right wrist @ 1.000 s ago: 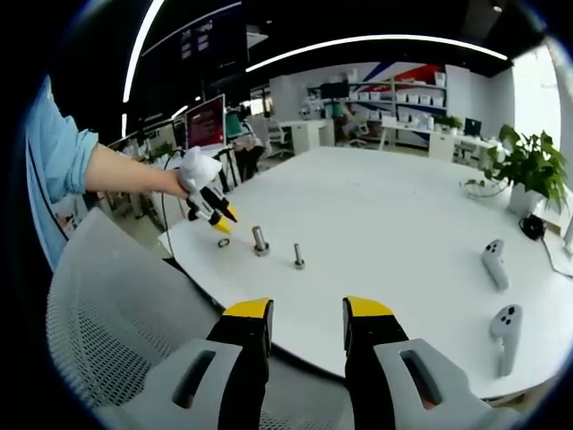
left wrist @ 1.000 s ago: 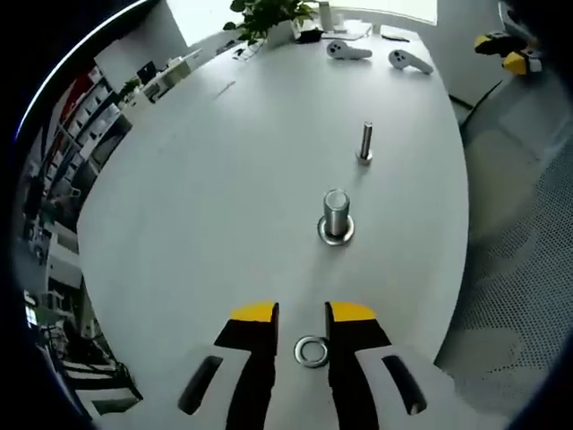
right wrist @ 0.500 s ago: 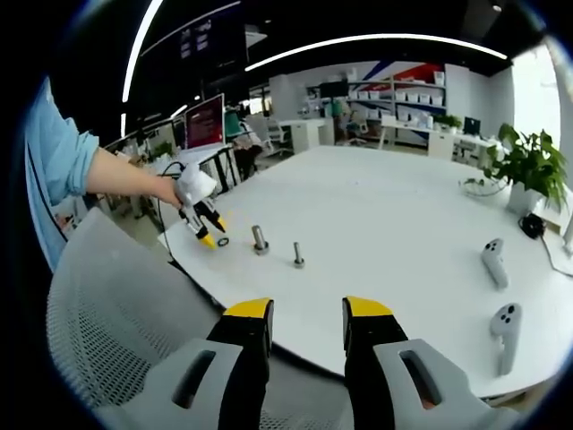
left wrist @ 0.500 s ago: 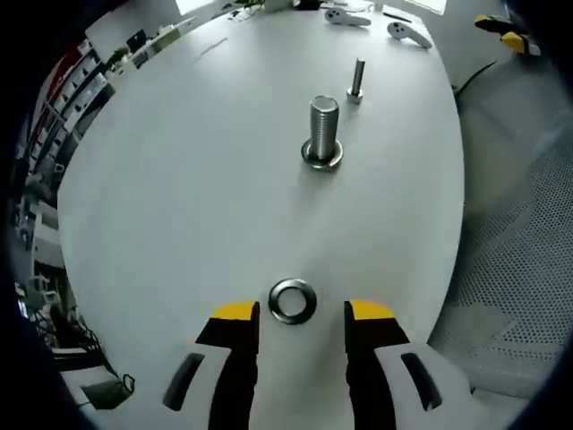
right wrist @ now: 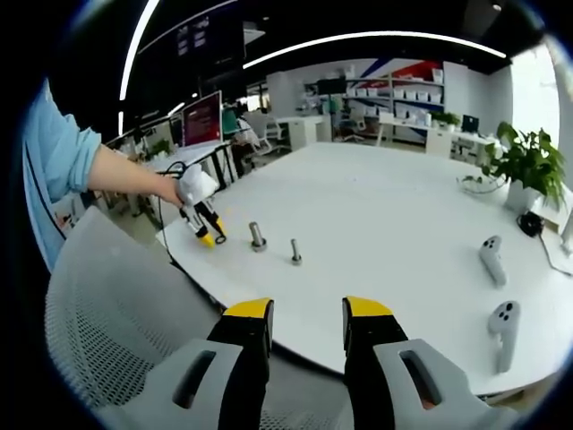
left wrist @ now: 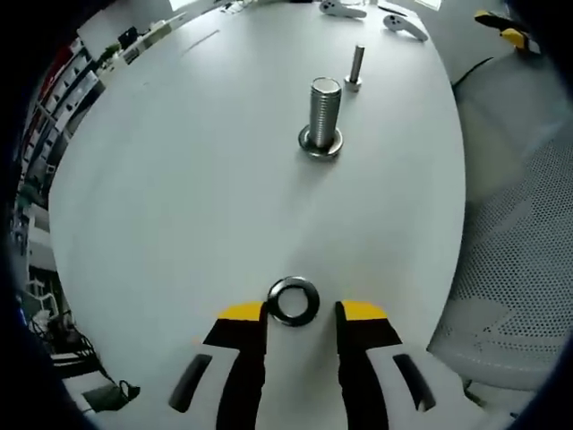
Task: Place the washer onto the threaded stud by aligning its center hole with the stud, sliding it down to the base, and recovering from edge contact or off-axis alignment until the washer reaches the visible bottom stop.
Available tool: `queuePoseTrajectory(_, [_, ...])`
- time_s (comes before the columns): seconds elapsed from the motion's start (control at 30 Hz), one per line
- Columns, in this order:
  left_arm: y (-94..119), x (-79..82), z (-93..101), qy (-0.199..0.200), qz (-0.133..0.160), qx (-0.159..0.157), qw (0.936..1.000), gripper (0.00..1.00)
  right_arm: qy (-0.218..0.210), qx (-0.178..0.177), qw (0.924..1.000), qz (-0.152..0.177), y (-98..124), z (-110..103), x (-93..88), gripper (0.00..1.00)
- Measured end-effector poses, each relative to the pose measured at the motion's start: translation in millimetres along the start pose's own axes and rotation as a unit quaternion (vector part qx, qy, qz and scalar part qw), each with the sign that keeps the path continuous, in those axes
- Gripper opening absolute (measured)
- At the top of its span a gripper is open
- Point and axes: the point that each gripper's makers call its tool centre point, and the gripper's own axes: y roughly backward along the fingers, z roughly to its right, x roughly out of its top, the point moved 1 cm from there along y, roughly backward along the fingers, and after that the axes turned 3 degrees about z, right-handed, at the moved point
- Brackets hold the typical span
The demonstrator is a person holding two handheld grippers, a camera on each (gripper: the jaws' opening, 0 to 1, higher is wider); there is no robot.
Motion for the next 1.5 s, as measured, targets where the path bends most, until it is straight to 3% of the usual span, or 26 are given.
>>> queuePoseTrajectory(0.23, [-0.7, 1.1, -2.8, -0.004, -0.001, -0.004, 1.0000, 0.29, 0.001, 0.000, 1.0000, -0.002, -0.3, 0.2, -0.2, 0.33])
queuePoseTrajectory(0.37, [-0.8, -0.3, -6.0, -0.013, -0.006, -0.003, 0.9999, 0.21, 0.002, 0.001, 1.0000, -0.004, -0.4, 0.0, -0.6, 0.33])
queuePoseTrajectory(0.53, [-1.6, 0.5, -4.8, -0.018, -0.011, -0.003, 0.9998, 0.20, 0.001, -0.001, 1.0000, -0.003, -0.4, 0.4, -0.5, 0.33])
queuePoseTrajectory(0.77, [-0.9, 6.1, -3.5, -0.036, -0.005, 0.015, 0.9992, 0.19, 0.002, 0.000, 1.0000, -0.005, -0.6, 0.1, -0.6, 0.33])
queuePoseTrajectory(0.97, [7.0, 21.0, -2.2, -0.037, 0.003, 0.020, 0.9991, 0.19, 0.002, 0.001, 1.0000, -0.003, -0.5, -0.2, -0.2, 0.33])
queuePoseTrajectory(1.37, [42.7, 75.6, -2.6, -0.072, 0.029, 0.038, 0.9963, 0.19, 0.000, 0.002, 1.0000, 0.002, -0.1, -0.2, 1.0, 0.33])
queuePoseTrajectory(1.5, [50.9, 93.2, -4.7, -0.067, 0.042, 0.039, 0.9961, 0.19, 0.000, 0.004, 1.0000, 0.004, -0.1, -0.6, 1.4, 0.33])
